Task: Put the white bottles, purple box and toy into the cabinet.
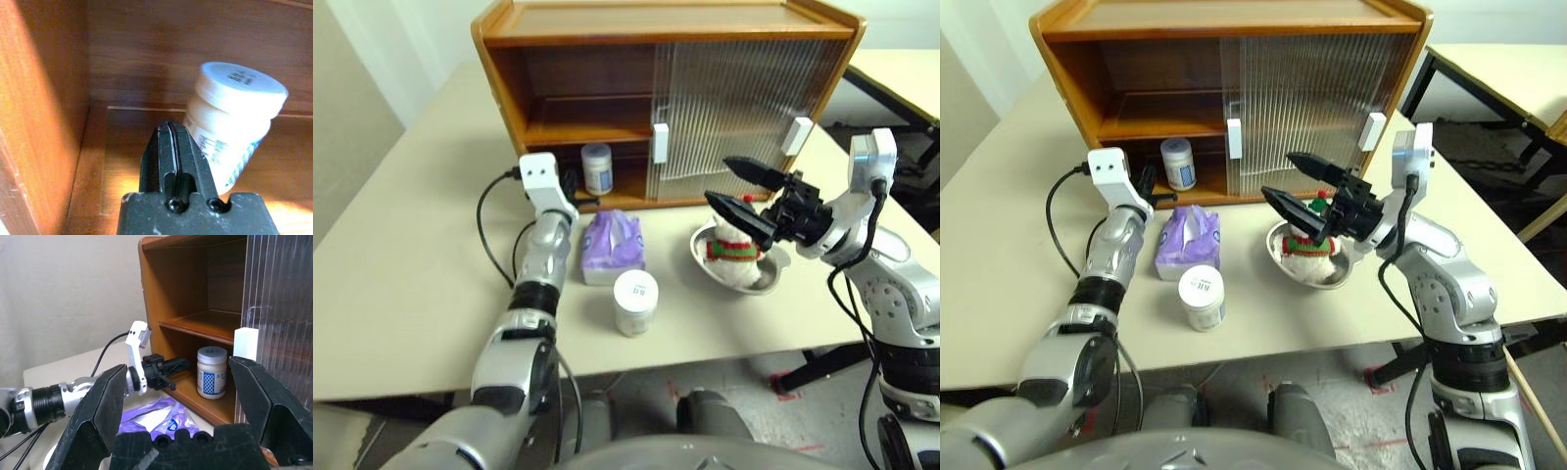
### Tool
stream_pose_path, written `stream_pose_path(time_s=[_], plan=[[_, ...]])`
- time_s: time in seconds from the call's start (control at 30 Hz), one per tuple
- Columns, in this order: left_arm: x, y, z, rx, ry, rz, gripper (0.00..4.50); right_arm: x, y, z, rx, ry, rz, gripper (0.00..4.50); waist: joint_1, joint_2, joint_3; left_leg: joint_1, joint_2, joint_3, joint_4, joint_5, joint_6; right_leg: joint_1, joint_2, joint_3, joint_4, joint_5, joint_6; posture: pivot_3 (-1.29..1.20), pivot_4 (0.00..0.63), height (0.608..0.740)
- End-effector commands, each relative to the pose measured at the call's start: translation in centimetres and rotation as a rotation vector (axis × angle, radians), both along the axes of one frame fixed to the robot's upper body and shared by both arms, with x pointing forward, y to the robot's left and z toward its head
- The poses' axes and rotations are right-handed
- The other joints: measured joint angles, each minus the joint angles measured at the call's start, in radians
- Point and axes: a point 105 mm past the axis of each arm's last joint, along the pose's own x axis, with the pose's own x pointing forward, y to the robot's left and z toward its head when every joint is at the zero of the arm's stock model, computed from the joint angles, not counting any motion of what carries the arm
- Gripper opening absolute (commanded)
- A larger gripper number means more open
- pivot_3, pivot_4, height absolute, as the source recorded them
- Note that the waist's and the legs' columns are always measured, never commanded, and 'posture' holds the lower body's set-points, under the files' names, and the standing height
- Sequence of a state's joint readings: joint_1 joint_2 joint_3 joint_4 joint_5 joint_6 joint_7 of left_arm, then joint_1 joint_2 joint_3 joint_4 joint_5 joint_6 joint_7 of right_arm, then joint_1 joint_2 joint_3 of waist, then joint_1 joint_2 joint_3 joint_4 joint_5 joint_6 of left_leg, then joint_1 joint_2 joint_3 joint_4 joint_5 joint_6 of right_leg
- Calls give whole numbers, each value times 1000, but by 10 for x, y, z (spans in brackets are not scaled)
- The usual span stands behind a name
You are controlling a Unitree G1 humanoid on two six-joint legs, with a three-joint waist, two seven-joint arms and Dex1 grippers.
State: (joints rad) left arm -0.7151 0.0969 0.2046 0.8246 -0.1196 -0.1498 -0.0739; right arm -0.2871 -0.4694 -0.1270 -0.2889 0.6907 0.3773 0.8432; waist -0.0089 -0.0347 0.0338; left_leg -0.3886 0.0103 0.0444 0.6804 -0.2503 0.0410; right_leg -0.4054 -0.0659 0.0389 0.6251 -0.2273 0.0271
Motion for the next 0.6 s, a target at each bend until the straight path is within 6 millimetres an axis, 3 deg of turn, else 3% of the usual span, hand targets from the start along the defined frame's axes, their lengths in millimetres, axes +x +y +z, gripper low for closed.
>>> stream_pose_path(time_s=[0.03,0.6], plan=[[6,-7,0,4,7,0,41,-2,-1,3,-1,-7,1,4500,0,0,0,0,0,0,0,0,0,0,0,0,0,0,0,-31,0,740],[17,-14,-11,31,97,0,41,-6,-4,5,-4,-12,-23,4500,-5,0,0,0,-2,0,0,0,-4,0,1,0,0,0,3,-71,0,740]])
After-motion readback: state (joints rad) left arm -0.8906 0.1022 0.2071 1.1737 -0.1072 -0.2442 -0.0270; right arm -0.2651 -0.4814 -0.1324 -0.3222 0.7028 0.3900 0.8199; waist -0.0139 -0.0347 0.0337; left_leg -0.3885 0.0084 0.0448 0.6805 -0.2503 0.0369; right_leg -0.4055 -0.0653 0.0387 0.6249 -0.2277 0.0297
